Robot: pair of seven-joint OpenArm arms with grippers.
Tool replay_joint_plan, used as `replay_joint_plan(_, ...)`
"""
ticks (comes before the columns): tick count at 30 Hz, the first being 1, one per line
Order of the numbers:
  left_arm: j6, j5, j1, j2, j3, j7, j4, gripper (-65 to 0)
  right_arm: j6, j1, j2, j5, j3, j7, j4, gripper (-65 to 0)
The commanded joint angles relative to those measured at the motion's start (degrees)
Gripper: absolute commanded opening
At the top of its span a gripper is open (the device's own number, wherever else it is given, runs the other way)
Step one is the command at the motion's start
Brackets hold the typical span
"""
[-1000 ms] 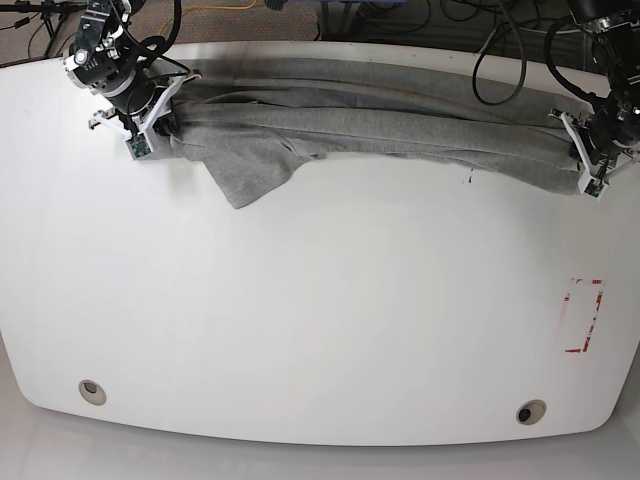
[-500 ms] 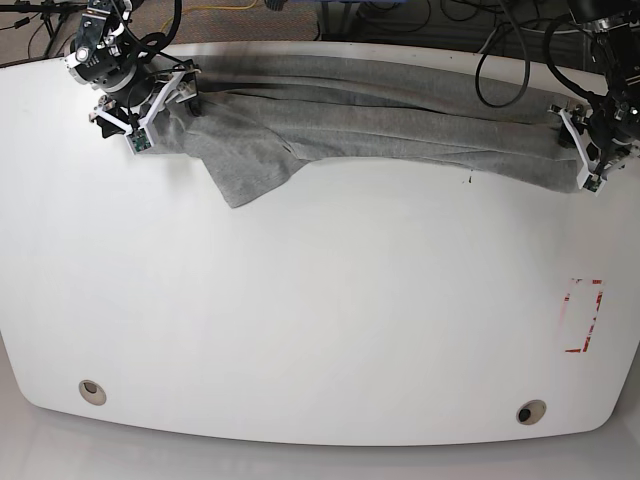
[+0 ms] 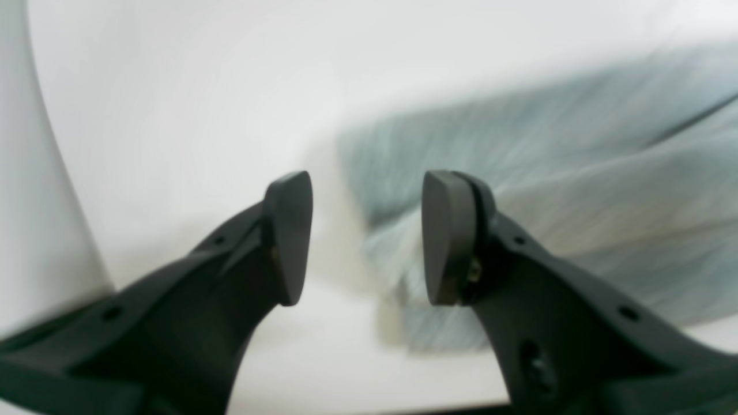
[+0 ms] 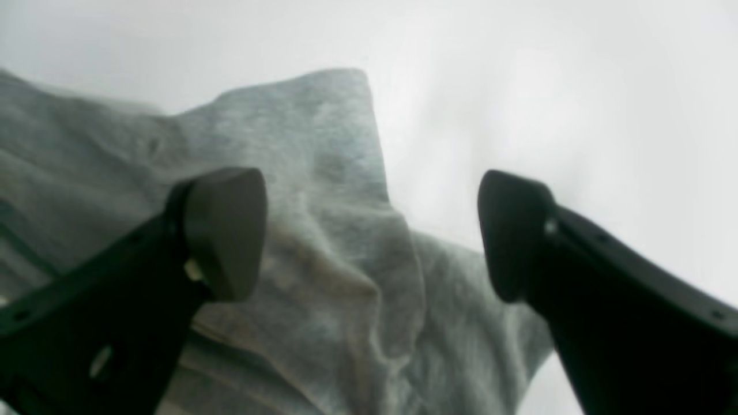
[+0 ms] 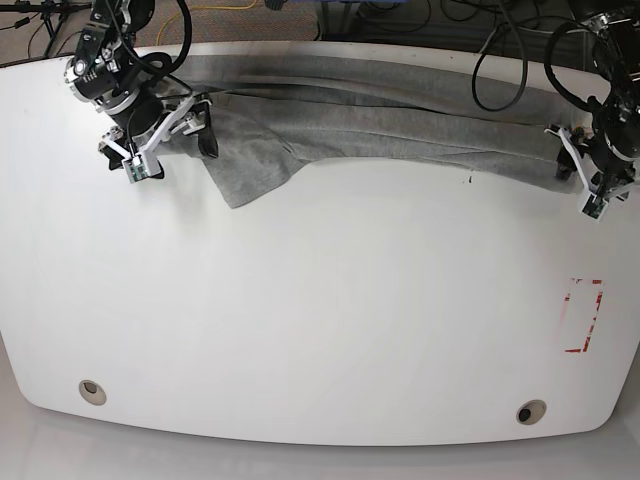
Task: Fold the T-shirt properly
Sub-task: 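Lower the folded shirt with both grippers and release it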
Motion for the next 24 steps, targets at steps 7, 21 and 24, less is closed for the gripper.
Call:
replay_joint_plan(7, -0.01, -0.15, -0.09, 1.89, -0.52, -0.22, -3.00, -38.9, 0.13, -0.97, -1.15, -1.74, -1.47, 1.08, -2.96, -43.4)
replay_joint_plan(21, -0.01, 7.24, -0.17, 4.44, 0.00, -0.93, -15.48, -48.8, 0.22, -2.64, 0.43, -5.44, -1.82, 4.42, -10.87, -46.5)
replay_joint_plan(24, -0.01, 8.29, -0.26, 4.44, 0.88, -3.48, -17.76, -48.8, 0.22, -2.11, 1.13, -5.52, -1.82, 4.42, -12.98, -46.5)
